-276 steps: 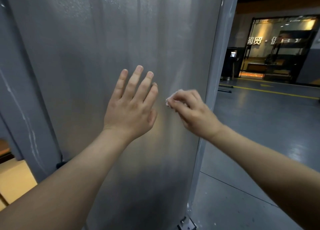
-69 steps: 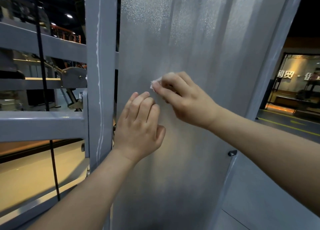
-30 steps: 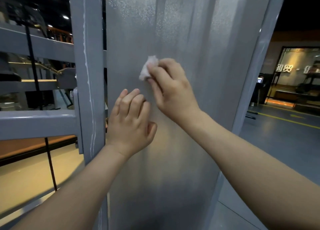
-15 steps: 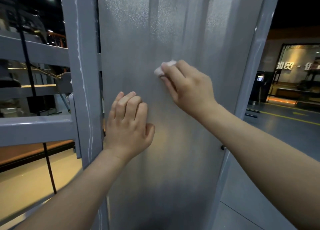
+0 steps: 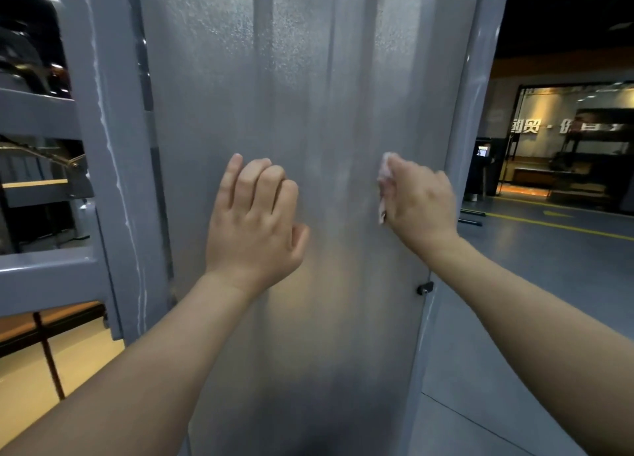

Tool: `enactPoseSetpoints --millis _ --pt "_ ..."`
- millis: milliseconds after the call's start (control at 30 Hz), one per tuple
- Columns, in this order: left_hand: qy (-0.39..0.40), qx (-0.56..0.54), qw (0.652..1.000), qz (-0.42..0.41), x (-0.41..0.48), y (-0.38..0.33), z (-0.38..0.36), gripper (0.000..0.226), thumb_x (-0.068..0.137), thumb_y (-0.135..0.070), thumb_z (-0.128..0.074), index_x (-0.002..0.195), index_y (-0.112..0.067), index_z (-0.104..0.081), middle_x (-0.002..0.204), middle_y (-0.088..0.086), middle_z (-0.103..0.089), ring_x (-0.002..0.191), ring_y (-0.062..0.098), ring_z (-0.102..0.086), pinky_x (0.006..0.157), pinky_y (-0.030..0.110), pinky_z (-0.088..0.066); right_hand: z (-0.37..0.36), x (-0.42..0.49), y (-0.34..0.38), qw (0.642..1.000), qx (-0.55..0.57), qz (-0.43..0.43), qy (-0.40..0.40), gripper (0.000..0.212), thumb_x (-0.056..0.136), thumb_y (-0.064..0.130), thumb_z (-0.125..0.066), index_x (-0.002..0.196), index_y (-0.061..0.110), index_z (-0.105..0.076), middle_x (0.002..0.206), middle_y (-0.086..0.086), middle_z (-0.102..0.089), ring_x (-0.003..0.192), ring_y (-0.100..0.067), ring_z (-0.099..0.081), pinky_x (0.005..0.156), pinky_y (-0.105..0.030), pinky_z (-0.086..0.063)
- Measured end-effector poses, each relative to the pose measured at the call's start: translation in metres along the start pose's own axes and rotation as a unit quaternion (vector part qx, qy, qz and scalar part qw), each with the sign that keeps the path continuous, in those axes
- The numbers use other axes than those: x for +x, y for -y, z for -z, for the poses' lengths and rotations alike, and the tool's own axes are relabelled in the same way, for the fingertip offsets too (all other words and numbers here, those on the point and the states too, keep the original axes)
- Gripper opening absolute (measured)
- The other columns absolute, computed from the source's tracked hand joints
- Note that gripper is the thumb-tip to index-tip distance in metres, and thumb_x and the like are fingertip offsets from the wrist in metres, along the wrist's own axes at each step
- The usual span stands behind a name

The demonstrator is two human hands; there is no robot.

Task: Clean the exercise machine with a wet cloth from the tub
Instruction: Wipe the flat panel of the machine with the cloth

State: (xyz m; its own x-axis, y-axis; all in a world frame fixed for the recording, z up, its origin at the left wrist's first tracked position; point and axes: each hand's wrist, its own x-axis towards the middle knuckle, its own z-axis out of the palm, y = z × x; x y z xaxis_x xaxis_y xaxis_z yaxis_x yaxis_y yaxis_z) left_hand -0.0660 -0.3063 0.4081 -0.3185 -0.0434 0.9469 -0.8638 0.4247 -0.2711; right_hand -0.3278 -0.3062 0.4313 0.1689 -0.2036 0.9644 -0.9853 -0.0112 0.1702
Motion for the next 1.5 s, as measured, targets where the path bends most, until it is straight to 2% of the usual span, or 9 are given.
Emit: enactPoseSetpoints --millis 133,333,500,700,900,1067,1233,1333,1500 --pt "0.001 0.009 1.000 0.005 0.001 -0.001 -0.002 0.035 0.077 -0.023 -0.050 0.101 -0.002 -0.061 0.113 0.020 -0.059 0.124 0.037 -0.043 0.120 0.057 -0.028 -0.003 0.027 0.019 0.978 0.054 -0.198 -0.047 0.028 0.107 0.029 -0.036 0.116 0.008 -0.053 0.089 -0.008 -0.063 0.082 -0.040 -0.062 0.070 -0.042 -0.033" --pt "0.000 -0.001 1.000 0.003 -0.001 0.000 -0.003 0.036 0.079 -0.024 -0.048 0.103 -0.001 -0.061 0.114 0.021 -0.059 0.123 0.037 -0.042 0.119 0.058 -0.030 -0.007 -0.010 0.033 0.967 0.011 0.254 -0.015 0.032 0.099 0.020 -0.054 0.130 0.012 -0.052 0.089 -0.010 -0.063 0.071 -0.034 -0.055 0.061 -0.040 -0.036" --pt "-0.005 0.003 1.000 0.009 -0.001 0.001 -0.004 0.035 0.078 -0.023 -0.047 0.101 -0.001 -0.061 0.113 0.021 -0.059 0.124 0.037 -0.043 0.119 0.058 -0.030 -0.012 0.037 0.032 0.991 0.039 -0.118 -0.052 0.042 0.091 0.020 -0.043 0.130 0.012 -0.056 0.103 -0.010 -0.069 0.086 -0.036 -0.061 0.070 -0.040 -0.034" --pt "-0.018 0.000 1.000 0.004 -0.001 0.001 -0.004 0.032 0.079 -0.024 -0.050 0.100 -0.002 -0.061 0.112 0.021 -0.059 0.123 0.037 -0.043 0.119 0.057 -0.030 -0.007 0.003 0.048 0.946 0.027 0.317 -0.055 0.027 0.100 0.013 -0.055 0.126 0.011 -0.061 0.084 -0.010 -0.063 0.066 -0.031 -0.055 0.060 -0.039 -0.037" --pt "-0.016 0.004 1.000 0.012 0.000 0.000 -0.004 0.033 0.076 -0.023 -0.049 0.098 -0.002 -0.061 0.112 0.020 -0.059 0.123 0.037 -0.044 0.119 0.056 -0.030 -0.008 0.051 0.043 0.990 0.055 -0.101 -0.084 0.054 0.080 0.020 -0.046 0.134 0.016 -0.053 0.102 -0.009 -0.070 0.084 -0.037 -0.063 0.071 -0.040 -0.036" --pt "-0.023 0.003 1.000 0.004 -0.001 -0.001 -0.003 0.030 0.081 -0.026 -0.051 0.097 -0.003 -0.060 0.111 0.019 -0.060 0.123 0.036 -0.044 0.120 0.056 -0.030 -0.013 -0.013 0.049 0.946 0.036 0.321 -0.032 0.047 0.087 0.012 -0.067 0.132 0.012 -0.056 0.087 -0.011 -0.062 0.068 -0.031 -0.052 0.061 -0.040 -0.038" --pt "-0.018 0.006 1.000 0.007 -0.001 0.000 -0.003 0.031 0.075 -0.022 -0.050 0.096 -0.002 -0.060 0.110 0.020 -0.060 0.123 0.037 -0.044 0.119 0.056 -0.031 -0.007 0.036 -0.009 0.997 0.036 -0.063 -0.035 0.050 0.080 0.018 -0.037 0.127 0.018 -0.054 0.095 -0.006 -0.066 0.082 -0.035 -0.060 0.073 -0.038 -0.031" --pt "-0.018 0.010 1.000 0.006 -0.001 -0.001 -0.003 0.031 0.074 -0.021 -0.050 0.095 -0.002 -0.060 0.110 0.020 -0.060 0.123 0.037 -0.045 0.119 0.056 -0.030 -0.003 0.084 0.012 0.988 0.076 -0.116 -0.069 0.036 0.095 0.019 -0.039 0.121 0.008 -0.061 0.097 -0.004 -0.067 0.082 -0.034 -0.061 0.072 -0.036 -0.029" --pt "-0.011 0.013 1.000 0.005 -0.001 -0.001 -0.002 0.030 0.075 -0.022 -0.050 0.095 -0.001 -0.060 0.110 0.021 -0.060 0.123 0.038 -0.045 0.120 0.056 -0.029 -0.009 0.005 0.037 0.984 0.042 0.163 -0.061 0.035 0.092 0.007 -0.058 0.126 0.011 -0.063 0.093 -0.009 -0.065 0.072 -0.033 -0.056 0.065 -0.040 -0.037"
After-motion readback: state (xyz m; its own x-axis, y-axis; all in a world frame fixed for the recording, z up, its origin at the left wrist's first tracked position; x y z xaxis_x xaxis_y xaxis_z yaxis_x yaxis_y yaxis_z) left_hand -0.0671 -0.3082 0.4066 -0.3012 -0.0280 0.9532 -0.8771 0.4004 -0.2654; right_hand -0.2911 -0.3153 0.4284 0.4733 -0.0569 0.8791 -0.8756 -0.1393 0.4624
